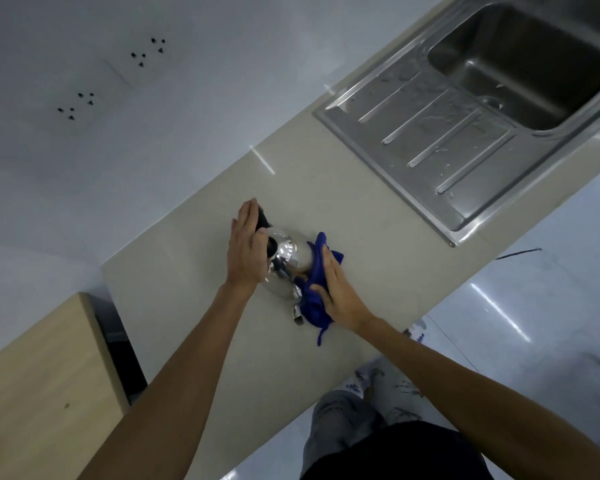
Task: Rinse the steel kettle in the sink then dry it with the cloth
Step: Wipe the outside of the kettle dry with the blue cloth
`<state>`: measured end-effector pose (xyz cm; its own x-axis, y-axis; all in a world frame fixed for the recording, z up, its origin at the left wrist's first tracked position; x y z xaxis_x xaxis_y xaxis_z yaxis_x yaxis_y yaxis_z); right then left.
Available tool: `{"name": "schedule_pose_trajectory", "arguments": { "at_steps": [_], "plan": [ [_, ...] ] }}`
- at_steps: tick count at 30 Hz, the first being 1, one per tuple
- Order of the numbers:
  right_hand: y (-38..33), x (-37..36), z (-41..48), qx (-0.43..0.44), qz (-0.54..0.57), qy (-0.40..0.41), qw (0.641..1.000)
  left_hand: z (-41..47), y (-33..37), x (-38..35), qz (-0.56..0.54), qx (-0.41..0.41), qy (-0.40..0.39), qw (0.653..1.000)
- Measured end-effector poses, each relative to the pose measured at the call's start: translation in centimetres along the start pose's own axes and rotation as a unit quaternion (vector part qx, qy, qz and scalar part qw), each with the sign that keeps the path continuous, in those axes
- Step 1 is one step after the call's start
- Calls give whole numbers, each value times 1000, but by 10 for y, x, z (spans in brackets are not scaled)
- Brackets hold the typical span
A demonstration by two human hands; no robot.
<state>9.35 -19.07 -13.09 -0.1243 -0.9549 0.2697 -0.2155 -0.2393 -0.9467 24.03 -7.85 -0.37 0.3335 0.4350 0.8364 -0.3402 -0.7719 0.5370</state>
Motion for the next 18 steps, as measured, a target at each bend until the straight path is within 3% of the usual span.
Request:
{"name": "schedule_pose_trajectory", "arguments": {
  "at_steps": [6,12,15,18],
  "plan": [
    [-22,21,4,-40,-43,1,998,-6,15,8,54,20,-33,998],
    [-31,80,14,38,-233,-83,968,-15,9,-1,223,-3,-76,972],
    [-31,116,17,40,-328,-96,939,-22,17,4,204,21,-80,976],
    [-21,147,21,28,-436,-132,890,-28,23,13,124,69,-11,990]
  ]
}}
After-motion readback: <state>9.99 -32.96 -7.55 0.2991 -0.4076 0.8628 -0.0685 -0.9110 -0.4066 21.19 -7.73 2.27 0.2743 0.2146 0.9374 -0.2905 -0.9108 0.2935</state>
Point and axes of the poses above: each hand's wrist, its own z-axis towards the middle knuckle, its own x-axis out of the back of the hand, y = z × x, the point moved 4 cm from there along z, towards the middle knuckle, and after that the axes turned 9 degrees about z, right-handed, at the moved point
